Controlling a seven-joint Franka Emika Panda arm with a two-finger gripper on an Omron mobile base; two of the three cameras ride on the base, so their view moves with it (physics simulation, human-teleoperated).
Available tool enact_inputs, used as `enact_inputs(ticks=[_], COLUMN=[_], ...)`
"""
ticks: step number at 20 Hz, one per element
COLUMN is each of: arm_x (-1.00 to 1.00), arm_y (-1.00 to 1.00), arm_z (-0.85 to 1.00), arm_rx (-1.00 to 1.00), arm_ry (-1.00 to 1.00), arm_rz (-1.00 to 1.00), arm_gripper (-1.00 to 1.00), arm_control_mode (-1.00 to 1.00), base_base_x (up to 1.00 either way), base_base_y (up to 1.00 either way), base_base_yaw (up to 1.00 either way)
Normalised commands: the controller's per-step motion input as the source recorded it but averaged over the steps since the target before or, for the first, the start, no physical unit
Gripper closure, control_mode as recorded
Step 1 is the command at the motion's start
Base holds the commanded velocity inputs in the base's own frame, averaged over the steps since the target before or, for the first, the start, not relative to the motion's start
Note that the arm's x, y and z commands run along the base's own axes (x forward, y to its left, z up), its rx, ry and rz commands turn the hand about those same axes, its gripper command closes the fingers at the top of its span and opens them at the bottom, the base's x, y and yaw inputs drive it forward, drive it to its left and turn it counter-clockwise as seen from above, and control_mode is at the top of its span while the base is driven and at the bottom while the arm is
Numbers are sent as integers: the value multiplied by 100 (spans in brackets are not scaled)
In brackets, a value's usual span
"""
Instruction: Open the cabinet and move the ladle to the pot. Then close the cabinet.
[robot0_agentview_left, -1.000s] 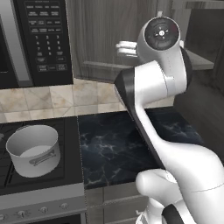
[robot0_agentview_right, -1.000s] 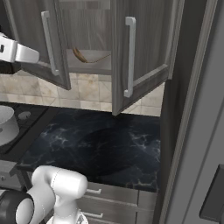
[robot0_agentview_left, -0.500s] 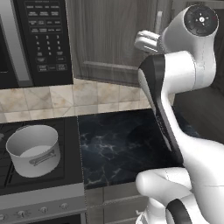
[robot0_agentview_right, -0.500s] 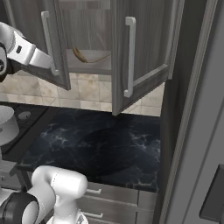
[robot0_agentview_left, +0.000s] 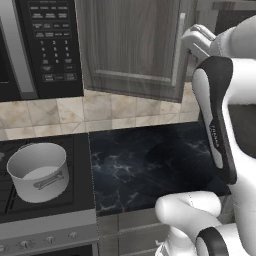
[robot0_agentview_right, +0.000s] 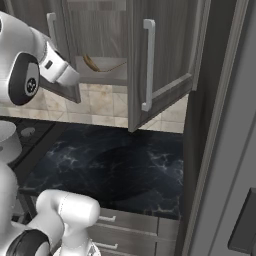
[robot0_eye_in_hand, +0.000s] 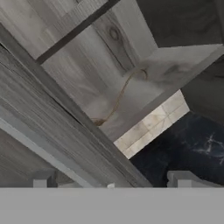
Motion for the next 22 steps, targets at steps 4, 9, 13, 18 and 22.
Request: enact_inputs(ticks=[4, 9, 13, 18, 22], arm_x=[0, 0, 6, 9, 21], arm_y=[-33, -13, -18, -27, -19], arm_z=[-12, -19, -6, 0, 0], arm_rx=[23, 17, 16, 17, 16], arm_ry=[-19, -18, -3, 0, 0], arm_rz=[0, 0, 0, 0, 0], arm_gripper=[-100, -100, -100, -100, -100], arm_control_mode=[-100, -100, -100, -100, -100], base_base_x=[0, 0, 0, 0, 0], base_base_y=[0, 0, 0, 0, 0], base_base_yaw=[0, 0, 0, 0, 0])
